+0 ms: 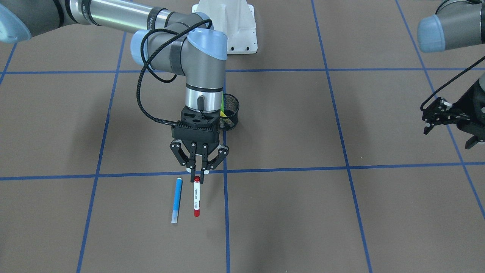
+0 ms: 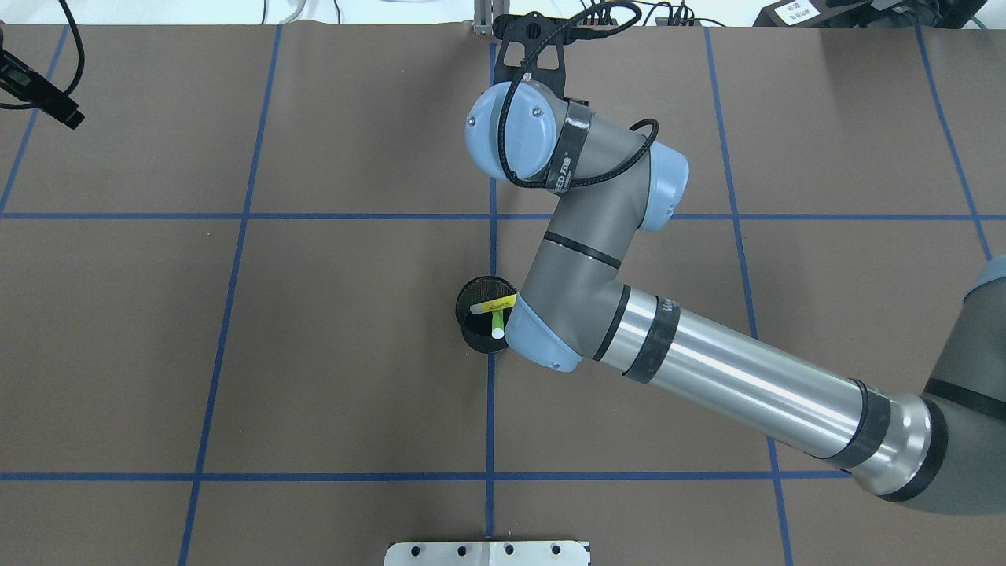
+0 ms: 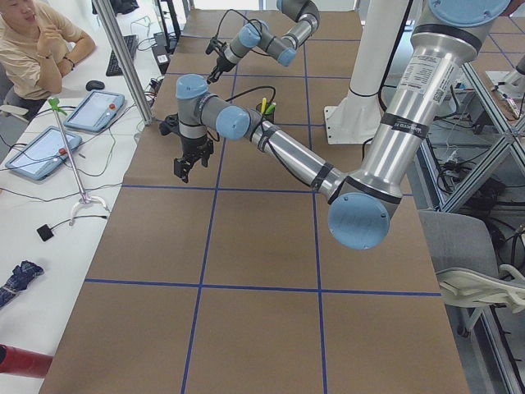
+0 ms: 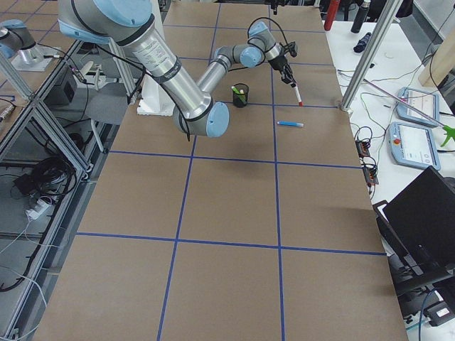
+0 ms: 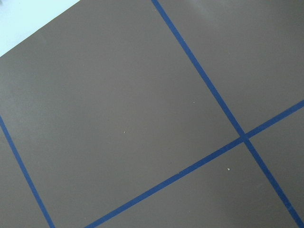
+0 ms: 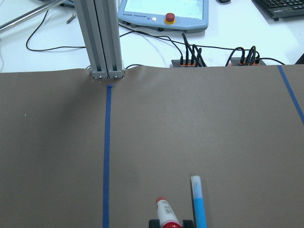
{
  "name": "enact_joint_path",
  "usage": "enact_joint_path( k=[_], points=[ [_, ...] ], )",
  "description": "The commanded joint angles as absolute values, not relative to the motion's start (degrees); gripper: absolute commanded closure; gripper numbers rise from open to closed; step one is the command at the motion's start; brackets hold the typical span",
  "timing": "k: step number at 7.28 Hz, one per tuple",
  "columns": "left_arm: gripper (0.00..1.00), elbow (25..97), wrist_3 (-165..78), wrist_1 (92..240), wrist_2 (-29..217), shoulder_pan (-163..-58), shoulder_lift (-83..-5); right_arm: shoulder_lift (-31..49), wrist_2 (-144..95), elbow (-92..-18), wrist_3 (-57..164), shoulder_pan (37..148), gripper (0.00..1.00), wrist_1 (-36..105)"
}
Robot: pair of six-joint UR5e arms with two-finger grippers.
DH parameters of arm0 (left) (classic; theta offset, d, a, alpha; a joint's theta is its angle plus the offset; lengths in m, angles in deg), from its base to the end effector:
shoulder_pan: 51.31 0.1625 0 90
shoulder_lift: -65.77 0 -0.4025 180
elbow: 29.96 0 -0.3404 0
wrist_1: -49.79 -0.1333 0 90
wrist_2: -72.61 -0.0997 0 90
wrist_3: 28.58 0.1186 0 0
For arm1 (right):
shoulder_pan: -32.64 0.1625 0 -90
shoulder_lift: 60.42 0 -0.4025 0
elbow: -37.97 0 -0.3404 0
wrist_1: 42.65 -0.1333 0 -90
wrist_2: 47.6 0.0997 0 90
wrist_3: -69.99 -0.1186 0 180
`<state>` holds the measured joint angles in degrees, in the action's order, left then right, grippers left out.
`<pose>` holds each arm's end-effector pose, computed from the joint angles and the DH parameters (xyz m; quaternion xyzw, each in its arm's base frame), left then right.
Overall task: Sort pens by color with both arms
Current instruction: 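Place the red-capped marker beside the blue marker with the right gripper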
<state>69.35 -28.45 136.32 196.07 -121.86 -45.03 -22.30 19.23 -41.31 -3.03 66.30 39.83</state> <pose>0.1261 -0.5609 0.4117 0.1705 0.3132 0.2238 0.9071 -0.5001 -0.5492 0.1840 0.3381 -0.2867 0.2114 0.8711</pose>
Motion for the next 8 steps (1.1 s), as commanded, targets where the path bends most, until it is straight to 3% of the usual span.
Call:
enact_joint_path(
  k=[1,6,8],
  points=[
    [0.0,64.97,-28.49,140.92,196.1,-121.8,-45.5,-22.71,6.96,-33.87,-6.11,64.03,1.0,33.31],
    [0.0,64.96,-30.16,140.93,196.1,-121.8,-46.29,-23.67,5.4,-31.65,-6.65,59.8,1.0,33.2],
    [0.0,65.22,-30.16,140.93,196.18,-121.8,-46.29,-24.29,5.4,-31.03,-6.13,59.63,0.78,33.2]
  ],
)
